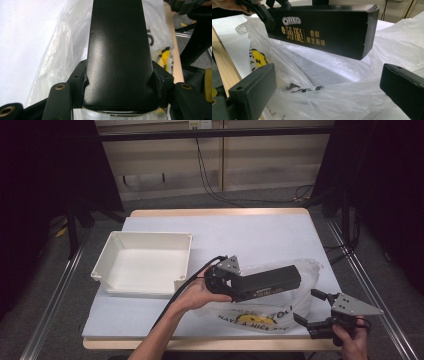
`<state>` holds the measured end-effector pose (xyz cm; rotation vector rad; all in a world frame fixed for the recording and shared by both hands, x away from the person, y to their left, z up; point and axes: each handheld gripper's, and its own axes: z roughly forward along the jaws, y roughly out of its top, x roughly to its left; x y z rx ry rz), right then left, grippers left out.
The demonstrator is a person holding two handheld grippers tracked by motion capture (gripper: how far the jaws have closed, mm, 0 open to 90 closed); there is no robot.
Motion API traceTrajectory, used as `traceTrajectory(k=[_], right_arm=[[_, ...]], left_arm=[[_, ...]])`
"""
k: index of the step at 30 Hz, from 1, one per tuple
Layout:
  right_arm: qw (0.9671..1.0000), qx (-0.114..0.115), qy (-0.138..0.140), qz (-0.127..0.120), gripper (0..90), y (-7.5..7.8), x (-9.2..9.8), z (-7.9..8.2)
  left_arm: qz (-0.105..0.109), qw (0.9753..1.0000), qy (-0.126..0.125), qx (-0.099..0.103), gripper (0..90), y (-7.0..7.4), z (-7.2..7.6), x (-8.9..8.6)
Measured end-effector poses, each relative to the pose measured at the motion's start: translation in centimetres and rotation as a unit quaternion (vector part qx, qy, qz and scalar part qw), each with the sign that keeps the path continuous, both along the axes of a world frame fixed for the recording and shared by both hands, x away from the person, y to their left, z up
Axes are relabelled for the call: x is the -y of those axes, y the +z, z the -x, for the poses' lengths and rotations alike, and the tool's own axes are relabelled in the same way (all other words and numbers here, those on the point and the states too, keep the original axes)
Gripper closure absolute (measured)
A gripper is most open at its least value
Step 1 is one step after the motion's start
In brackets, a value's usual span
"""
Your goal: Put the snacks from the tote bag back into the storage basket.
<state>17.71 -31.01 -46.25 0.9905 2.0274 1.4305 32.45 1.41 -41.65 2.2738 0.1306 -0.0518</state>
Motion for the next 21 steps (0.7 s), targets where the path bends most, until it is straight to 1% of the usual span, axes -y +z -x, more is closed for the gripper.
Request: traceTrajectory(k=[1,2,4,5,6,9,12,14,16,20,21], right_arm=[[1.0,0.0,0.0,0.0,0.4,0.0,0.0,0.0],[1.0,0.0,-0.001,-0.001,0.4,0.0,0.0,0.0],[1.0,0.001,0.0,0.0,0.4,0.0,0.0,0.0],[1.0,0.0,0.001,-0.001,0.4,0.0,0.0,0.0],[1.0,0.002,0.001,0.0,0.4,0.0,0.0,0.0],[1.0,-0.001,0.003,-0.001,0.4,0.0,0.1,0.0],[1.0,0.0,0.002,-0.001,0.4,0.0,0.1,0.0],[1.0,0.0,0.0,-0.001,0.4,0.0,0.1,0.0],[1.0,0.002,-0.002,-0.001,0.4,0.0,0.1,0.0],[1.0,0.0,0.002,0.0,0.4,0.0,0.1,0.0],[1.0,-0.001,0.001,-0.001,0.4,0.0,0.1,-0.1]], left_arm=[[0.004,1.0,-0.001,0.002,43.1,0.4,0.1,-0.1],[0.003,1.0,-0.005,0.006,43.1,0.6,0.2,-0.1],[0.009,0.9999,-0.007,0.005,43.1,0.9,0.2,-0.3],[0.009,0.9999,-0.009,0.009,43.1,1.1,0.2,-0.5],[0.012,0.9999,-0.003,0.009,43.1,1.4,0.3,-0.6],[0.022,0.9997,-0.004,0.013,43.1,2.2,0.2,-1.2],[0.032,0.9993,0.001,0.019,43.1,3.1,0.3,-1.9],[0.035,0.9992,-0.003,0.021,43.1,3.6,0.3,-2.3],[0.032,0.9992,-0.01,0.022,43.0,3.9,0.2,-2.8],[0.032,0.9991,-0.003,0.026,43.0,4.2,0.0,-3.5],[0.034,0.9991,0.003,0.025,43.0,4.3,0.0,-3.9]])
